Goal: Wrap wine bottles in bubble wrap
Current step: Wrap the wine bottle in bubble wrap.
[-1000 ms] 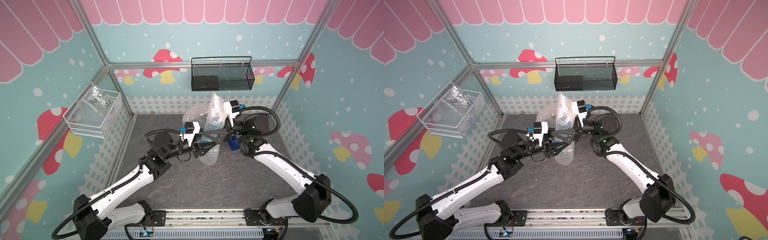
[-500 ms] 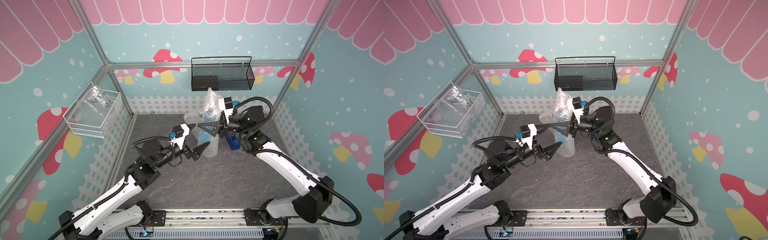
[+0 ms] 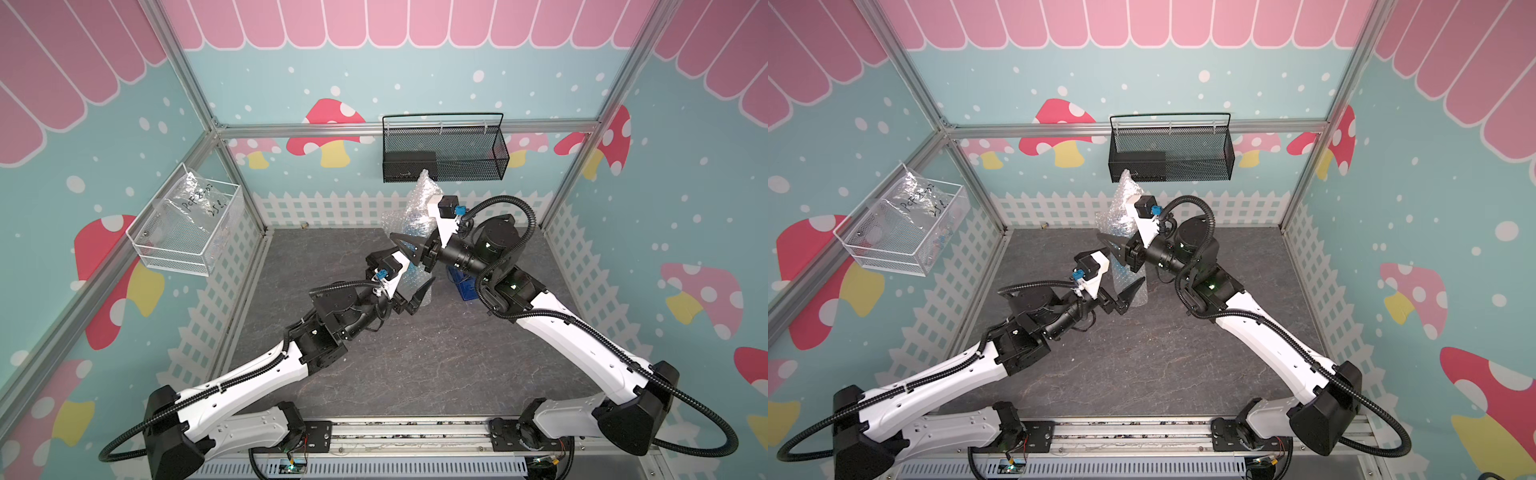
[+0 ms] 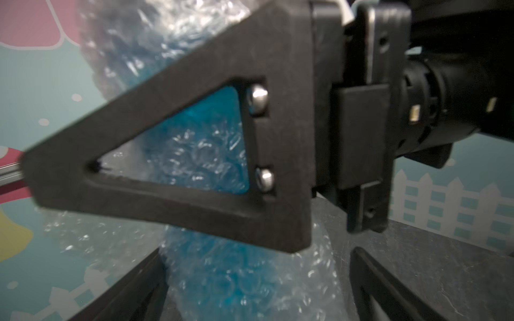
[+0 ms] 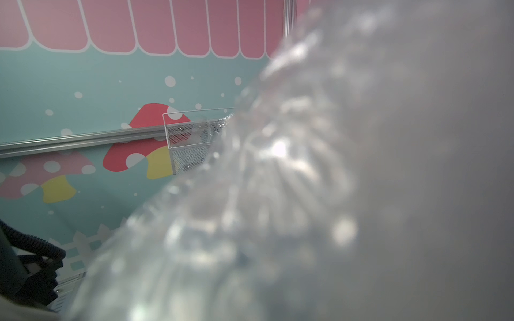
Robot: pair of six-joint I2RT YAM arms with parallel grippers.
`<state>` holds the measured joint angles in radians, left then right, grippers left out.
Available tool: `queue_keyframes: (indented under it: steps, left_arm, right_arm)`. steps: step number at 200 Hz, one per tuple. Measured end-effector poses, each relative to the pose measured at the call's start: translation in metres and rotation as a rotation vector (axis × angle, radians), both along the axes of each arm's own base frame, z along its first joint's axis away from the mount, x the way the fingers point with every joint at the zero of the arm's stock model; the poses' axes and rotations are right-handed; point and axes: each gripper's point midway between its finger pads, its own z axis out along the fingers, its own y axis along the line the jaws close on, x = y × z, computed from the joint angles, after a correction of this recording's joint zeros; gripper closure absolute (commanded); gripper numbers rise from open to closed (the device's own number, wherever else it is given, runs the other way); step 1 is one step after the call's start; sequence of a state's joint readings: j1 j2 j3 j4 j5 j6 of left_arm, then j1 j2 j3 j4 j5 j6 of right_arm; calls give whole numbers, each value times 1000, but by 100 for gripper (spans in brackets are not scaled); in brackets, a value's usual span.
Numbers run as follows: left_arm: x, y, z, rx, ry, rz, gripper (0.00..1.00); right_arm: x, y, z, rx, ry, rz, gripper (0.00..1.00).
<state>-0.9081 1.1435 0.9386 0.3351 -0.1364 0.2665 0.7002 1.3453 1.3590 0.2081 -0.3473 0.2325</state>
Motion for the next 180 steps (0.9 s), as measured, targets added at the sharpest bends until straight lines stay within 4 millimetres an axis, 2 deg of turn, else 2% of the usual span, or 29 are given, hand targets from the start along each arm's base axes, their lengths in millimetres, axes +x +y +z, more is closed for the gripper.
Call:
queue_keyframes:
  steps: [55, 73, 81, 93, 105, 132, 148, 165, 180]
  left_arm:
    - [29, -4, -10, 51, -68, 219, 1]
    - [34, -3, -6, 39, -91, 267, 2]
    - [36, -3, -5, 34, -100, 283, 10]
    - [38, -3, -3, 29, -113, 299, 29]
    - [38, -4, 0, 18, -123, 303, 44]
    - [40, -4, 8, -3, -138, 311, 58]
    - [40, -5, 11, -3, -144, 303, 62]
    - [40, -6, 12, -3, -148, 290, 66]
    - [37, -6, 16, -12, -151, 245, 68]
  right_arm:
    - [1, -6, 6, 34, 35, -38, 84]
    - [2, -10, 10, 58, 53, -46, 84]
    - [2, -10, 11, 68, 65, -43, 83]
    - [2, -10, 12, 80, 78, -37, 82]
    - [1, -10, 13, 92, 86, -29, 80]
    - [1, -12, 21, 119, 74, -22, 72]
    - [0, -13, 25, 126, 65, -18, 61]
    - [-1, -13, 26, 125, 60, -9, 29]
    - [-2, -14, 27, 123, 47, 3, 15]
